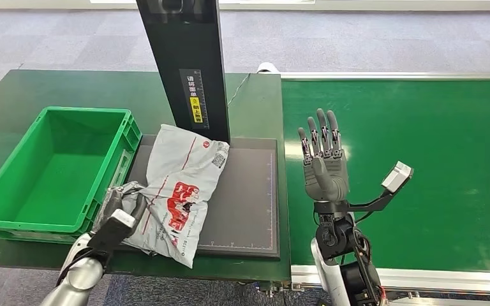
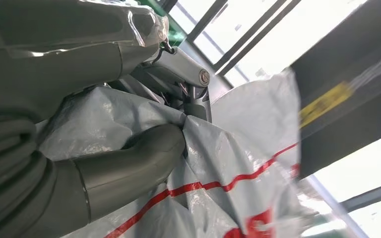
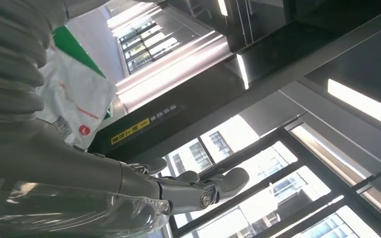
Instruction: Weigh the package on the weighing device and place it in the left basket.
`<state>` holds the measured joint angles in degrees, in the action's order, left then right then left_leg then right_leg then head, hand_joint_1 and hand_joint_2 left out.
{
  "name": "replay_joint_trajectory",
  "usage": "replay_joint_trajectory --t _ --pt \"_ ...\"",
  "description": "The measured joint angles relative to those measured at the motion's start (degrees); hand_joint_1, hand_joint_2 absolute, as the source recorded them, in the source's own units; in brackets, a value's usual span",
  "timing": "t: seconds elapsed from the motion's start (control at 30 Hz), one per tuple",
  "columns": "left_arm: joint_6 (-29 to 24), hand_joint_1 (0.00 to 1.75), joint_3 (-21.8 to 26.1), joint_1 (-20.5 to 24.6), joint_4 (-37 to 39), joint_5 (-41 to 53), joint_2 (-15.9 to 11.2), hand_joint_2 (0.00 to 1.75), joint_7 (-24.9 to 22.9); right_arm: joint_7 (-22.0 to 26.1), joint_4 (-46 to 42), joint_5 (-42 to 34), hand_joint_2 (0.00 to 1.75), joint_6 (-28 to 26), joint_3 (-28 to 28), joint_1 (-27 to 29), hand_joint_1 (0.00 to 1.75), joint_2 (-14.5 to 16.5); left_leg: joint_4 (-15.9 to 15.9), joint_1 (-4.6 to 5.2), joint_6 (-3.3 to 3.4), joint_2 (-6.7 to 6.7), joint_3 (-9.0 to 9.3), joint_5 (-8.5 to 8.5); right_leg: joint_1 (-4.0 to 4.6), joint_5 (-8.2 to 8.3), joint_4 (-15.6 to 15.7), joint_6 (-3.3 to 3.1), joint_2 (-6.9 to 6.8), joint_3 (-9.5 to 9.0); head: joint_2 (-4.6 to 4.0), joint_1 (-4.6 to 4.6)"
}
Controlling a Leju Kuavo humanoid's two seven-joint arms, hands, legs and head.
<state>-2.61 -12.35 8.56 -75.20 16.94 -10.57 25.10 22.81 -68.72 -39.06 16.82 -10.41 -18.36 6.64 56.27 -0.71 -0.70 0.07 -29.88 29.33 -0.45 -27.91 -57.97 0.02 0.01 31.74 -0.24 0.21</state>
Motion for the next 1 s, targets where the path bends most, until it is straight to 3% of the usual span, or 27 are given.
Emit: replay_joint_trajectory --t 0.23,0.43,0.57,0.77,1.0 --pt "0.2 1.75 5.1 -1.7 -13.6 -12.3 2.6 1.75 6.0 0.4 0.7 -0.1 1.75 0.0 0.4 0.5 0.0 0.0 0.0 0.0 0.0 -0.01 -0.14 0.0 0.0 0.0 0.0 0.0 0.0 0.11 0.0 0.01" --pt "0.4 1.75 10.6 -1.5 -21.5 -16.0 4.4 1.75 6.9 1.1 1.1 0.3 1.75 0.0 1.3 0.9 0.0 0.0 0.0 0.0 0.0 0.0 -0.14 -0.01 0.01 0.0 0.0 0.0 0.0 0.13 0.0 0.01" --pt "-2.8 1.75 15.4 0.0 -24.2 -14.2 5.4 1.75 5.5 1.2 0.8 0.5 1.75 0.0 2.3 1.7 0.0 0.0 0.0 -0.01 0.0 -0.01 -0.14 -0.02 0.01 0.01 0.0 -0.01 0.0 0.13 0.0 0.01" --pt "-10.1 1.75 23.3 3.4 -22.7 -2.9 5.1 1.75 -0.5 0.7 -0.5 0.7 1.75 0.0 3.6 3.3 0.0 0.0 0.0 -0.01 0.0 0.0 -0.14 -0.02 0.01 0.01 0.0 -0.01 0.0 0.13 0.0 -0.01" --pt "-11.9 1.75 32.3 7.0 -10.6 5.9 3.8 1.75 -4.3 1.2 -0.7 1.4 1.75 1.1 4.3 4.8 0.0 0.0 0.0 -0.01 0.0 0.01 -0.14 -0.03 0.01 0.01 0.0 -0.01 0.01 0.14 0.0 0.01"
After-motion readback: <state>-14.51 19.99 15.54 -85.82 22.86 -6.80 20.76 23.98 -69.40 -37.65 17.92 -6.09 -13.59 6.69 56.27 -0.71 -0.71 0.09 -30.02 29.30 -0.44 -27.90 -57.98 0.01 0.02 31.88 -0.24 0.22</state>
